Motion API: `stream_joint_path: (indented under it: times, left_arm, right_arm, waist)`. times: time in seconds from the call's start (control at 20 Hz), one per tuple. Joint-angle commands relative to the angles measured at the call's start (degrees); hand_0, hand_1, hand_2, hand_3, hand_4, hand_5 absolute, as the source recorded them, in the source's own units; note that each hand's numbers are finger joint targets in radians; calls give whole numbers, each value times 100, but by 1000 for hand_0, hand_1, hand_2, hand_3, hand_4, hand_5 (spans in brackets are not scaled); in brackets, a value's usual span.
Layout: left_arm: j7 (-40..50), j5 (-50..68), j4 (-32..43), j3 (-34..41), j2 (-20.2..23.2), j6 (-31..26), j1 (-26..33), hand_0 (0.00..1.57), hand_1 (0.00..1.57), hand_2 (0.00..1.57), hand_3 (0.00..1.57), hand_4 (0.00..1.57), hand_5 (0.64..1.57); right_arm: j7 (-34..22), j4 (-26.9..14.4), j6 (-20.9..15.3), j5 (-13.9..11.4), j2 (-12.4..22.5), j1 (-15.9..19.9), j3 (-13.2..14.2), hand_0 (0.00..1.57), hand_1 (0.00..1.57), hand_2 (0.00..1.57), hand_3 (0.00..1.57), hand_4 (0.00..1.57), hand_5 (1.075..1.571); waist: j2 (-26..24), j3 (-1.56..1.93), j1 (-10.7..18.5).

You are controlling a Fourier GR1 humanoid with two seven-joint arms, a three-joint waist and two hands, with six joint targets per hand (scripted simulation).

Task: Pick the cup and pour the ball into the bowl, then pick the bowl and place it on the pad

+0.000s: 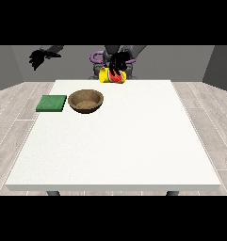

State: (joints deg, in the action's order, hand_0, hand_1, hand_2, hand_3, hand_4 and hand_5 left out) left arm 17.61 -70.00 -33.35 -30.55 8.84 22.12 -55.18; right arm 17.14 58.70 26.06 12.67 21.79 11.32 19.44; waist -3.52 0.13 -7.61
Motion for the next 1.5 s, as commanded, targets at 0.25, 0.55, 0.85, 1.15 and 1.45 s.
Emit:
stream_joint_path:
  times: [0.25,0.55,0.85,1.15,1.45]
  left_arm:
    - [390,-1859,513,-1536,-306,-1152,-492,1520,1520,1571,1571,1504,1232]
    - [254,-2401,398,-1848,-704,-1884,-616,1449,1449,1571,1571,1529,1137]
    - [-113,-2132,-47,-1272,-382,-1464,-374,1449,1449,1571,1571,1535,1136]
    - [481,402,-957,1251,-545,-19,215,1236,1236,1543,1425,1513,1196]
    - [-315,2993,-1939,2237,-877,868,1432,0,0,0,0,419,1561]
  right_arm:
    - [134,-93,68,-80,-116,100,-135,0,0,0,0,0,1571]
    - [64,-312,-16,6,72,187,78,0,0,0,0,0,1571]
    - [-480,-271,-526,20,-299,175,-4,0,0,0,0,0,1567]
    - [-362,-311,-331,214,84,40,329,0,0,0,0,104,1565]
    - [-267,-60,-595,174,-357,432,128,0,0,0,0,354,1567]
  waist:
    - [20,-4,-111]
    - [-33,-10,112]
    - [-270,-14,508]
    - [18,-64,927]
    - [912,-158,836]
